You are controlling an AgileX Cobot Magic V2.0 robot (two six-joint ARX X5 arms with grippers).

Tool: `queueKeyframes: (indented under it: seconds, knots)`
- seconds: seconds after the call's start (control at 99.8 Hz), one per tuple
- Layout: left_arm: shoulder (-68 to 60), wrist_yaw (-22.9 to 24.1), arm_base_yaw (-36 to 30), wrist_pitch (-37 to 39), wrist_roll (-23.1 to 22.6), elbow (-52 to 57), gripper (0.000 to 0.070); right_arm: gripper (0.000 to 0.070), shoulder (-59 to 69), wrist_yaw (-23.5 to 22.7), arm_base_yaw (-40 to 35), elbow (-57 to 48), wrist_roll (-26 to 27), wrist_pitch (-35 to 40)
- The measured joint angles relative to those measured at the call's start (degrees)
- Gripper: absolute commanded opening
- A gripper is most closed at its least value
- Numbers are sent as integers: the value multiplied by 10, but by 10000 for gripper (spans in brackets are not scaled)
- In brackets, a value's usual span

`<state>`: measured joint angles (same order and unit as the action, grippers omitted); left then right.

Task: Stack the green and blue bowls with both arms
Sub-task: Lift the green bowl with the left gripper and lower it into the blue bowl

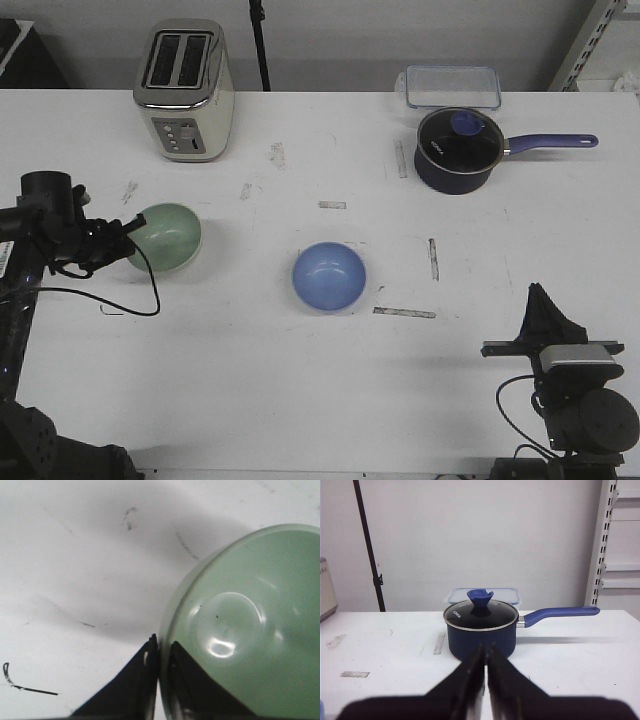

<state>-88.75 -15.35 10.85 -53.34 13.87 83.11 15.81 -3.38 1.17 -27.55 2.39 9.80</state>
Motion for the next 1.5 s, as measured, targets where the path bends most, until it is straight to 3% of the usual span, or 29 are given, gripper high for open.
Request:
queueKeyframes:
  seconds: [0.351, 0.531, 0.802, 1.043, 1.263, 1.504]
  knots:
    - [-10, 0, -173, -4, 48, 57, 1, 2, 0, 0, 0, 0, 0, 0]
    - [-67, -1, -287, 1, 78, 90, 1, 3, 0, 0, 0, 0, 0, 0]
    - [-159, -21, -406, 7, 95, 179, 1, 2, 0, 0, 0, 0, 0, 0]
    - [-189, -23, -425, 5, 97, 194, 1, 2, 0, 0, 0, 0, 0, 0]
    - [-201, 29, -430, -3, 96, 194, 1, 2, 0, 0, 0, 0, 0, 0]
    - [-204, 35, -429, -19, 96, 194, 7, 3, 0, 0, 0, 0, 0, 0]
